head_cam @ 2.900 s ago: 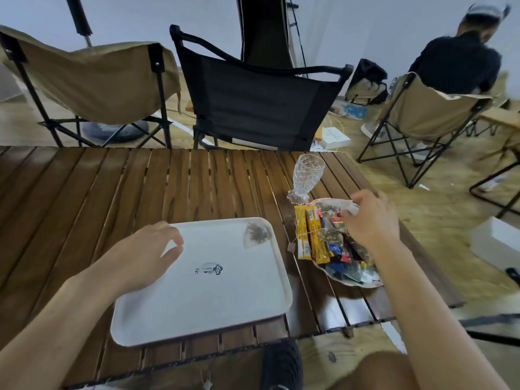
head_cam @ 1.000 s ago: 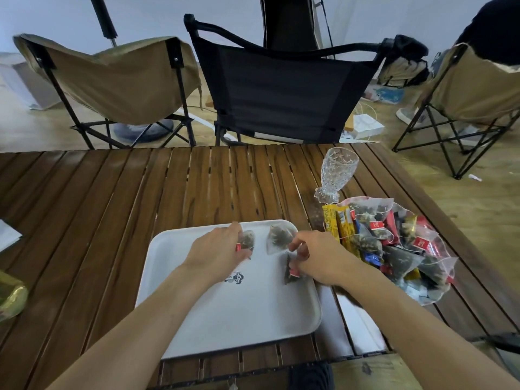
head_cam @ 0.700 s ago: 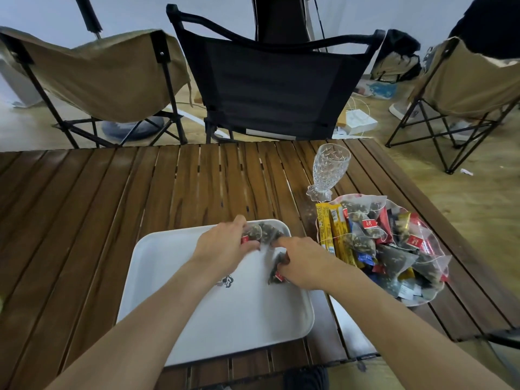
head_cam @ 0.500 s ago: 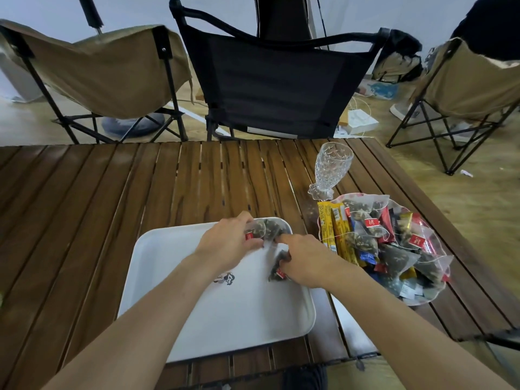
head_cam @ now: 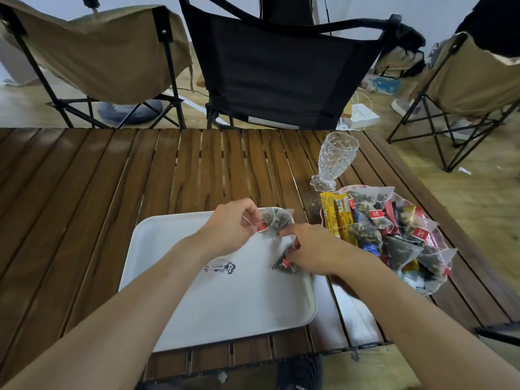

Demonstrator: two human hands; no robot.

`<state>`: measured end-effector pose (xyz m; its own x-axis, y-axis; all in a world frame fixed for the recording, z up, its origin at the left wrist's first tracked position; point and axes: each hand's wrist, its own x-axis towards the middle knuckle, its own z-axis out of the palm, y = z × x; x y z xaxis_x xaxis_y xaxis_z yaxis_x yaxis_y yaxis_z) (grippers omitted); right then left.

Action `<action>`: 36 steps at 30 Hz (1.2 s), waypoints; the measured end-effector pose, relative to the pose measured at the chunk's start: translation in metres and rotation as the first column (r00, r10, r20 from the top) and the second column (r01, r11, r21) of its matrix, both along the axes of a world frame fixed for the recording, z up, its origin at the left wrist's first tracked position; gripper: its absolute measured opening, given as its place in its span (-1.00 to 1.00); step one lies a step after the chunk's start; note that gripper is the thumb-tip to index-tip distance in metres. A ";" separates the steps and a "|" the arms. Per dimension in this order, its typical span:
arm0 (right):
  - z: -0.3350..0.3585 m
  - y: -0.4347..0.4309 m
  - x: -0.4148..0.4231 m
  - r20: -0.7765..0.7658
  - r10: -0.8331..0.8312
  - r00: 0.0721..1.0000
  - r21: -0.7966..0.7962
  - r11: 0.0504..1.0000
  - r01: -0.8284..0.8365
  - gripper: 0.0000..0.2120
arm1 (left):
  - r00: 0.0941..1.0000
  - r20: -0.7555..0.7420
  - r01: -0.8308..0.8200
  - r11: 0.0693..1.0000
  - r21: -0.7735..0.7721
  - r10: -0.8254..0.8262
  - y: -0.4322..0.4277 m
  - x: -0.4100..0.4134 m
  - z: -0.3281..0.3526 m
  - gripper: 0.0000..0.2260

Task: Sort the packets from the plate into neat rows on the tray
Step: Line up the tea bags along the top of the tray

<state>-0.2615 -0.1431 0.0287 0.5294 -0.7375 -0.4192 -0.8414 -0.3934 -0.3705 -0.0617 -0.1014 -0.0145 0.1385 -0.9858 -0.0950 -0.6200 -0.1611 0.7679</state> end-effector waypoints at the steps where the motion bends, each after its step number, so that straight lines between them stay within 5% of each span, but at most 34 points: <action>1: 0.001 -0.001 -0.001 -0.001 0.003 1.000 0.000 1.000 -0.003 -0.52 | 1.000 -0.007 0.010 1.000 0.002 -0.010 0.000 0.001 0.000 -0.86; 13: 0.012 -0.001 -0.006 0.000 0.017 1.000 -0.004 1.000 -0.017 -0.65 | 0.999 -0.010 0.053 0.998 0.040 -0.052 0.012 0.015 0.006 -0.86; 19: 0.008 0.008 0.001 0.172 -0.059 0.983 0.140 0.990 0.035 -0.79 | 1.000 0.029 0.009 0.996 0.091 -0.012 0.033 0.037 0.016 -0.84; 23: 0.004 0.018 0.024 0.397 -0.306 0.865 0.298 0.935 0.193 -0.82 | 0.997 0.065 -0.039 0.989 0.144 0.030 0.049 0.055 0.017 -0.85; 26: 0.005 0.016 0.029 0.378 -0.315 0.870 0.280 0.935 0.217 -0.83 | 0.996 0.087 -0.047 0.983 0.179 0.032 0.059 0.063 0.015 -0.93; 33: 0.012 -0.005 0.005 0.295 -0.286 0.912 0.056 0.958 0.282 -0.92 | 0.960 0.246 0.048 0.949 0.310 -0.130 0.066 0.040 0.016 -0.42; 36: 0.010 -0.009 -0.002 0.291 -0.282 0.914 0.035 0.958 0.284 -0.92 | 0.926 0.337 0.066 0.953 0.295 -0.168 0.059 0.023 0.014 -0.42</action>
<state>-0.2637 -0.1523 0.0392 0.3957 -0.8770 -0.2727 -0.7742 -0.1588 -0.6126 -0.0388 -0.0423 -0.0008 0.0987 -0.9392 -0.3288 -0.8697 -0.2420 0.4302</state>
